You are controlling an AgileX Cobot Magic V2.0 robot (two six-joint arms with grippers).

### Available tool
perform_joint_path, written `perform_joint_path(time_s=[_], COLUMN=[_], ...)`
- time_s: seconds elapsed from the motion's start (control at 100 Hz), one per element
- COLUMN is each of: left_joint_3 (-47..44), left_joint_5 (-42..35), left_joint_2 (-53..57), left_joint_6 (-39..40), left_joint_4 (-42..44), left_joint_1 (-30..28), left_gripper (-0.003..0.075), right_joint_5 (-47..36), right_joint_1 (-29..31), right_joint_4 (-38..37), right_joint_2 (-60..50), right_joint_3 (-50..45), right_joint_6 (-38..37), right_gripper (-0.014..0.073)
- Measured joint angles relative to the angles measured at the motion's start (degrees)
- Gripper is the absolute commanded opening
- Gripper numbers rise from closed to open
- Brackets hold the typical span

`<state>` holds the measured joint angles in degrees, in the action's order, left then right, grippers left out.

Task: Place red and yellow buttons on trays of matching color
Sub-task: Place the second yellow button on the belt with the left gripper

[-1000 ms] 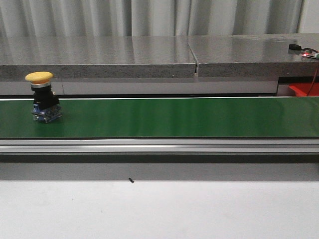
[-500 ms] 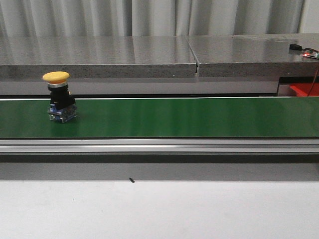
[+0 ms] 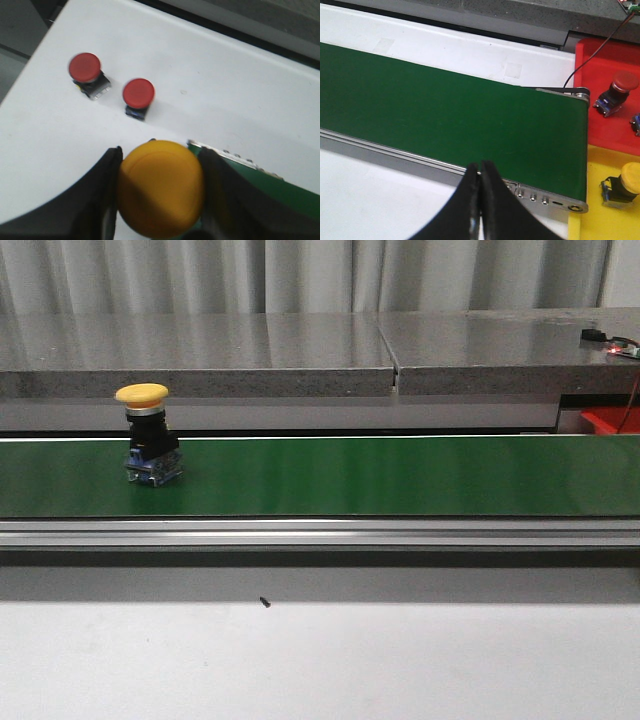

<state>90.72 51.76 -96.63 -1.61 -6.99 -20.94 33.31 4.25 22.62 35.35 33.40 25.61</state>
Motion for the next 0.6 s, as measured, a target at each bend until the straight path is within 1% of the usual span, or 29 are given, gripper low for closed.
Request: perform_joint_path(time_s=[0.18,0.3,0.47,0.6], left_joint_3=[-8.5,-12.7,-17.4,-19.2], left_joint_5=[-2.5,-4.3,-6.4,-7.4], left_joint_2=[3.6,4.2,4.2,4.2], left_joint_6=[0.0,0.0,-0.1,-0.4], left_joint_4=[-0.2,-0.4,-0.4,-0.4], left_joint_1=[5.6,8.0,9.4,9.5], left_gripper=[-0.002,-0.002,-0.002,-0.002], right_joint_5=[0.0,0.0,0.0,0.0], right_joint_1=[0.0,0.0,0.0,0.0], right_joint_4=[0.0,0.0,0.0,0.0], right_joint_2=[0.0,0.0,0.0,0.0], right_joint_3=[0.0,0.0,0.0,0.0], right_joint_6=[0.0,0.0,0.0,0.0], right_gripper=[-0.0068,-0.0068,-0.0068,-0.0068])
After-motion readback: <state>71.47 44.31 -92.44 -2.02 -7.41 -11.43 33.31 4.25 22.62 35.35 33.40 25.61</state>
